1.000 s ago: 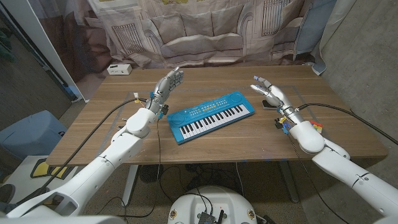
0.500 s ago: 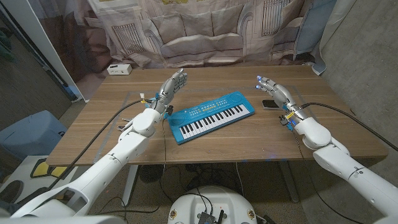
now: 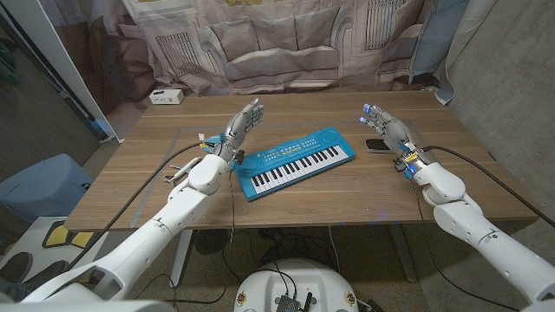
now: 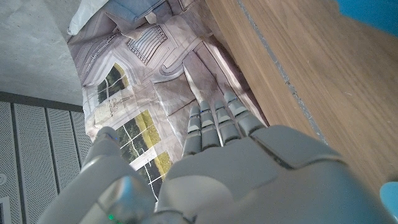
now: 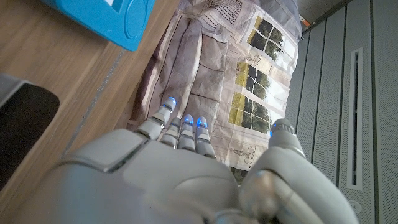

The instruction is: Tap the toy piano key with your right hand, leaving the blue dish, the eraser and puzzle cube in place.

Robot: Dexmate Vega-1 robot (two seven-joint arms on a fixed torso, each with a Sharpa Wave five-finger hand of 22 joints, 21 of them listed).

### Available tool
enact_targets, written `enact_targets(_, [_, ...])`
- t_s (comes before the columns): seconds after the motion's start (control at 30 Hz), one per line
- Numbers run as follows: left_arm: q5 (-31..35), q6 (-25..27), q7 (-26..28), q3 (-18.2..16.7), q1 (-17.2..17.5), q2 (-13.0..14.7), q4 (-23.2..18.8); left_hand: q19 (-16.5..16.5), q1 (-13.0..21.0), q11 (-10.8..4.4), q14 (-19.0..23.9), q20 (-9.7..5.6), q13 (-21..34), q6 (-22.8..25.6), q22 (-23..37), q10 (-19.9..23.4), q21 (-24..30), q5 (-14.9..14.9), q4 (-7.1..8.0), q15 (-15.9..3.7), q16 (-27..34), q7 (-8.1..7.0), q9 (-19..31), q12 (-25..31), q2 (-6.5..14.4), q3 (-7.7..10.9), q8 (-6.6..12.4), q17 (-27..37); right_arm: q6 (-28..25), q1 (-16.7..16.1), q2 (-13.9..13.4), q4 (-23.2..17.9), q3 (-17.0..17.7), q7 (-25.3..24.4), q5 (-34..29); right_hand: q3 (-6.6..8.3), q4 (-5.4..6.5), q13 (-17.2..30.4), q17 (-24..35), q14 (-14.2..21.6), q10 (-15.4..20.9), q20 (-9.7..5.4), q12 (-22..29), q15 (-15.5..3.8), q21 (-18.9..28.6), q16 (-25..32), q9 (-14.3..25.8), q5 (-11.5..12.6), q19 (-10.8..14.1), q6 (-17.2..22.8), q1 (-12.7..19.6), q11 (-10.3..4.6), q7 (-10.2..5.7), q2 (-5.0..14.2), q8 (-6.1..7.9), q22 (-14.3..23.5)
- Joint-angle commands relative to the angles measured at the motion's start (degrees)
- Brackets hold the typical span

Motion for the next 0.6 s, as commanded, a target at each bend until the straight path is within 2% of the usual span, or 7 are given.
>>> enact_targets(0.03, [-1.35, -1.05, -0.63, -3.01, 4.50, 4.38, -4.55, -0.16, 0.27, -0.03, 0.17, -0.04, 0.14, 0.20, 0.25, 0.13, -0.06, 0.14, 0.01, 0.09, 0.26, 0.27, 0.32, -0.02, 0.14, -0.29, 0.15, 0.22, -4.08, 1.18, 2.66, 0.48, -0.13, 6.81, 7.64, -0.52, 0.16, 0.11, 0.27, -0.70, -0.46, -0.42, -0.27, 0.24, -0.42, -0.26, 0.06, 0.12, -0.48, -0.59, -0.52, 0.10, 0.05, -0.60, -0.36, 0.11])
enact_targets(0.3, [-4.24, -3.12, -4.84, -3.45, 4.82, 4.84, -2.98, -0.38, 0.30, 0.00, 0.12, -0.07, 0.14, 0.41, 0.26, 0.25, -0.11, 0.15, 0.05, 0.20, 0.25, 0.17, 0.32, 0.03, 0.26, -0.27, 0.23, 0.22, -4.33, 2.40, 4.96, 2.65, -0.02, 9.95, 9.80, -1.01, 0.32, 0.12, 0.32, -0.51, -0.46, -0.41, -0.35, 0.19, -0.41, -0.27, 0.05, 0.18, -0.02, -0.65, -1.13, 0.14, 0.03, -1.19, -0.49, 0.10])
enact_targets(0.47, [-4.41, -4.43, -5.52, -3.35, 4.72, 4.29, -1.75, -0.49, 0.32, 0.13, 0.06, -0.06, 0.14, 0.34, 0.26, 0.20, -0.13, 0.15, 0.07, 0.19, 0.23, 0.21, 0.32, 0.01, 0.33, -0.25, 0.19, 0.22, -5.25, 3.08, 6.10, 4.80, -0.12, 11.60, 10.77, -1.32, 0.40, 0.13, 0.34, -0.22, -0.05, -0.27, -0.25, 0.12, -0.35, -0.22, 0.04, 0.23, 0.43, -0.28, -1.50, 0.23, 0.16, -1.57, -0.42, 0.10])
enact_targets(0.6, [-4.77, -3.77, -5.13, -3.29, 5.03, 4.04, -1.84, -0.69, 0.33, 0.10, -0.01, -0.12, 0.14, 0.14, 0.26, -0.06, -0.18, 0.15, 0.08, 0.22, 0.22, 0.20, 0.32, -0.09, 0.39, -0.24, 0.11, 0.23, -5.51, 3.22, 6.11, 5.11, 0.01, 11.62, 10.29, -1.73, 0.44, 0.12, 0.33, 0.33, 0.15, 0.01, -0.29, 1.04, -0.37, -0.15, 0.03, 0.33, 0.91, 0.02, -1.90, 0.71, 0.90, -2.13, -0.42, 0.09])
